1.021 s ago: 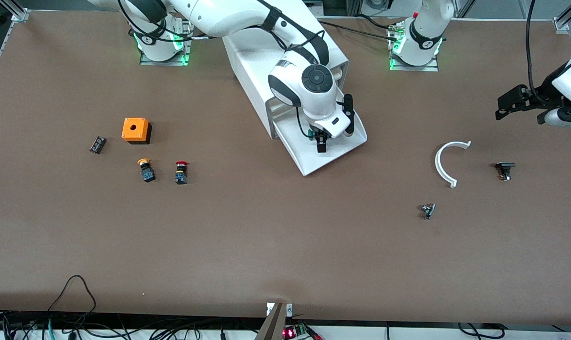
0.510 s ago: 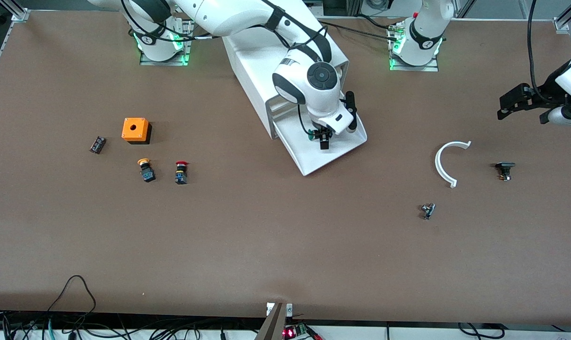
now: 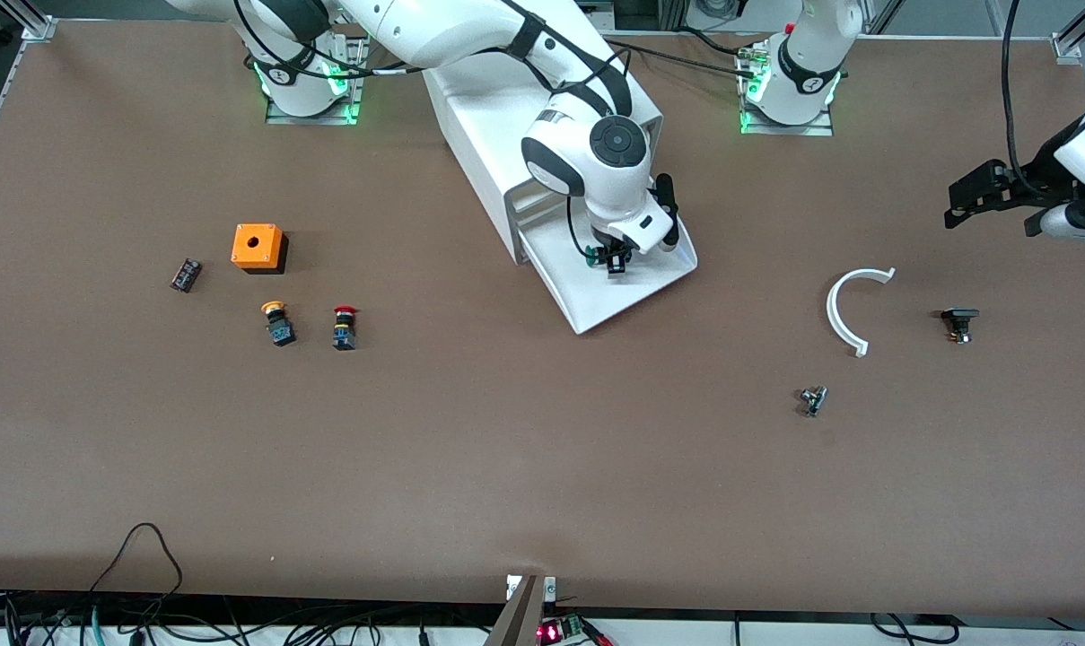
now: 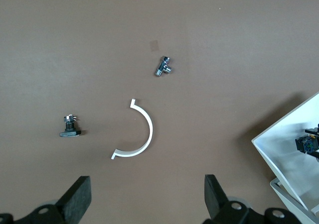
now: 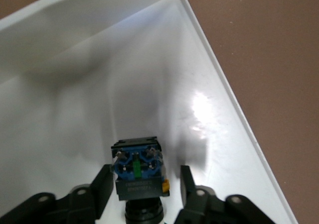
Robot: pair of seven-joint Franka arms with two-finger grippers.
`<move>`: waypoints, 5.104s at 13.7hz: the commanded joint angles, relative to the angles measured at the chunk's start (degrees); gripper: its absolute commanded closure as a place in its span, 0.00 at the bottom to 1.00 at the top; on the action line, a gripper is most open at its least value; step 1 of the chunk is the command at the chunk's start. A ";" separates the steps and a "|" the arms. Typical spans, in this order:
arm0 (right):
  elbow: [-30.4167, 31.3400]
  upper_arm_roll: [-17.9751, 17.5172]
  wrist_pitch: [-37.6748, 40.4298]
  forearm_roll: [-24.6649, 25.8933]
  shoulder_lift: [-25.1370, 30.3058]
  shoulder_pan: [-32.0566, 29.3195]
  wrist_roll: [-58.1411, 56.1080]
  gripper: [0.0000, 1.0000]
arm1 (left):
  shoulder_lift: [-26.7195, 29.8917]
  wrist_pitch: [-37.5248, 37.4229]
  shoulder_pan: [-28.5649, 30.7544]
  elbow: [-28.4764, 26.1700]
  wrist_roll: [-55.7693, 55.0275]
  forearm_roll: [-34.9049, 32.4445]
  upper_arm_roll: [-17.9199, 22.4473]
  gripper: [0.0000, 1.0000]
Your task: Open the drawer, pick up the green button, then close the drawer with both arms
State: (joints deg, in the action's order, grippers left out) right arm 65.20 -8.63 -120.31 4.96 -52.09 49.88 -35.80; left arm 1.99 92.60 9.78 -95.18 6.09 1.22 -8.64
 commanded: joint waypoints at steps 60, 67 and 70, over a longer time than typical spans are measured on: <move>17.96 -0.76 20.89 1.11 39.08 -44.58 67.18 0.00 | -11.67 46.09 -20.78 -26.56 -45.73 0.72 -9.39 0.00; 17.77 11.86 27.49 -0.47 43.04 -46.89 39.45 0.00 | 1.69 21.37 -13.04 -17.01 -15.52 1.68 1.07 0.00; 18.04 14.96 27.76 -2.59 44.01 -47.16 35.19 0.00 | 3.46 5.35 -11.36 -7.42 -9.64 1.25 5.63 0.00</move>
State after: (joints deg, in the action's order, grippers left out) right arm 83.20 6.13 -93.71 3.39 -9.23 2.73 1.39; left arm 5.18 105.53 -2.24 -107.90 -8.89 1.72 -5.26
